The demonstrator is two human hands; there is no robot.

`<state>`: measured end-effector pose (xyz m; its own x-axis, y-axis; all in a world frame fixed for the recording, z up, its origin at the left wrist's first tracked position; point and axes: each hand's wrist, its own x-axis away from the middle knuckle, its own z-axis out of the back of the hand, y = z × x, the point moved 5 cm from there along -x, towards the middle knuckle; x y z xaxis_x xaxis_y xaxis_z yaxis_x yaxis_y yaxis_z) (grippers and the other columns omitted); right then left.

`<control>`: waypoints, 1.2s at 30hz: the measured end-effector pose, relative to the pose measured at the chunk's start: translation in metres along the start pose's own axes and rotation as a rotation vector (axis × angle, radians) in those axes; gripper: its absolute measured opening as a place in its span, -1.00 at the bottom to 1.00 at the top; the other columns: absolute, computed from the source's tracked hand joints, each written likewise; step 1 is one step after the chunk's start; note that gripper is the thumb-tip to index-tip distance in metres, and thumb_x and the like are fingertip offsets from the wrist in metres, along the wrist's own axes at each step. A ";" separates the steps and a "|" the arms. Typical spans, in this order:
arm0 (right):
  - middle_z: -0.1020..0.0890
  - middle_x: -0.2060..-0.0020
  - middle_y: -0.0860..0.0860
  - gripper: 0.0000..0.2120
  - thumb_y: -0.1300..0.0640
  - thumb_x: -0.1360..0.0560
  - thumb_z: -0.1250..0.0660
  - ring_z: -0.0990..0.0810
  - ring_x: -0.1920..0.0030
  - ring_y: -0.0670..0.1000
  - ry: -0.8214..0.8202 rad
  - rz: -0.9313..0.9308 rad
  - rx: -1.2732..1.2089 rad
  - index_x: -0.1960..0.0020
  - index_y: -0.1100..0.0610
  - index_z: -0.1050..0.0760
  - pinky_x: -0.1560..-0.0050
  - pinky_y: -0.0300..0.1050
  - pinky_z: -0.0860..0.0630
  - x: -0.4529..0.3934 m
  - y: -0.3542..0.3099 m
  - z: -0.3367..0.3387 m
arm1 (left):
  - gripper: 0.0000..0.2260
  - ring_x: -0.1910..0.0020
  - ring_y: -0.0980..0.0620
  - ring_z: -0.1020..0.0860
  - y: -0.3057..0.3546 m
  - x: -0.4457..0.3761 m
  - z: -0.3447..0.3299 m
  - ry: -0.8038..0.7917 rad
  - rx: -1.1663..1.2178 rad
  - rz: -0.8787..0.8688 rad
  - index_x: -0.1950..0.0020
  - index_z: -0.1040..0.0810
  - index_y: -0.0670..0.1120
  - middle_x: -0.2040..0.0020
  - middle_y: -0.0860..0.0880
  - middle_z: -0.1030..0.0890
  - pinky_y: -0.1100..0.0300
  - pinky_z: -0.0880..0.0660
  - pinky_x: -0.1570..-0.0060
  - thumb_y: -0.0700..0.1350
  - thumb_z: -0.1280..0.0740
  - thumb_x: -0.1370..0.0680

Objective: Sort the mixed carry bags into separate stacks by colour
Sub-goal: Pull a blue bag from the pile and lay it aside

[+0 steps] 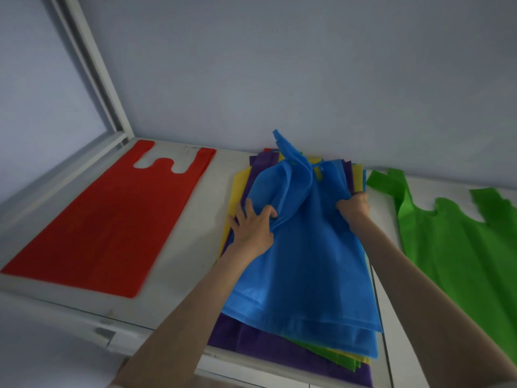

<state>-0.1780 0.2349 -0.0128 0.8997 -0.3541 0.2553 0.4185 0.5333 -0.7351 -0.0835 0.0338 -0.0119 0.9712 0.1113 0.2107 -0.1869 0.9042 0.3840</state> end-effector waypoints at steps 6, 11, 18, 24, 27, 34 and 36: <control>-0.48 -0.22 0.25 -0.51 0.15 -0.50 -0.31 -0.48 -0.04 0.17 -0.013 -0.020 0.001 -0.32 0.37 -0.28 -0.12 0.02 -0.48 0.000 0.002 0.003 | -0.62 -0.42 -0.16 -0.23 0.005 0.007 0.013 0.236 0.020 0.011 -0.34 -0.35 -0.05 -0.47 -0.19 -0.19 0.06 -0.22 -0.33 -0.30 -0.19 -0.55; -0.49 -0.21 0.25 -0.52 0.12 -0.49 -0.33 -0.50 -0.02 0.19 0.002 -0.014 -0.062 -0.29 0.36 -0.32 0.01 -0.01 -0.47 0.002 0.004 0.006 | -0.63 -0.32 -0.13 -0.31 0.007 0.008 0.014 0.302 -0.070 0.055 -0.33 -0.37 -0.05 -0.33 -0.10 -0.38 0.06 -0.25 -0.26 -0.30 -0.19 -0.54; -0.48 -0.23 0.23 -0.58 0.29 -0.48 -0.27 -0.46 0.03 0.09 0.046 0.088 -0.264 -0.30 0.26 -0.26 0.09 -0.11 -0.42 0.007 0.004 0.007 | -0.61 -0.30 -0.07 -0.40 0.020 0.006 0.008 0.309 -0.066 -0.049 -0.35 -0.39 -0.11 -0.32 -0.05 -0.46 0.10 -0.37 -0.19 -0.36 -0.17 -0.54; -0.46 0.01 0.22 -0.46 -0.04 -0.55 -0.20 -0.48 0.01 0.19 -0.046 0.003 -0.076 -0.32 0.37 -0.29 0.08 -0.02 -0.42 0.004 0.007 0.008 | -0.62 -0.30 -0.17 -0.41 0.021 0.010 0.010 0.344 0.005 0.155 -0.40 -0.25 -0.23 -0.30 -0.18 -0.45 0.03 -0.41 -0.19 -0.27 -0.17 -0.58; -0.39 0.21 0.12 -0.52 0.00 -0.57 -0.16 -0.41 0.09 0.12 -0.090 0.007 -0.051 -0.29 0.37 -0.33 0.12 -0.10 -0.36 0.002 0.008 0.007 | -0.69 -0.34 -0.19 -0.37 0.014 0.010 0.009 0.236 -0.101 0.299 -0.35 -0.33 -0.25 -0.34 -0.20 -0.40 0.00 -0.38 -0.24 -0.16 -0.13 -0.63; -0.44 -0.22 0.27 -0.63 0.31 -0.54 -0.11 -0.36 0.05 0.08 -0.130 0.089 -0.087 -0.33 0.31 -0.24 0.09 -0.15 -0.32 0.003 0.011 0.013 | -0.59 -0.37 -0.22 -0.40 0.020 0.010 0.026 0.162 0.016 0.367 -0.45 -0.17 -0.31 -0.40 -0.25 -0.39 -0.03 -0.38 -0.27 -0.27 -0.12 -0.61; -0.45 -0.16 0.24 -0.63 0.32 -0.53 -0.09 -0.38 0.04 0.08 -0.150 0.097 -0.120 -0.34 0.31 -0.23 0.09 -0.14 -0.33 0.002 0.011 0.022 | -0.60 -0.37 -0.23 -0.40 0.034 0.015 0.032 0.181 0.036 0.356 -0.43 -0.19 -0.31 -0.39 -0.26 -0.40 -0.04 -0.37 -0.26 -0.24 -0.13 -0.61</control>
<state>-0.1685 0.2567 -0.0064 0.9473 -0.1827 0.2632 0.3190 0.4606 -0.8283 -0.0804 0.0530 0.0327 0.8547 0.4885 0.1757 -0.5181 0.7816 0.3474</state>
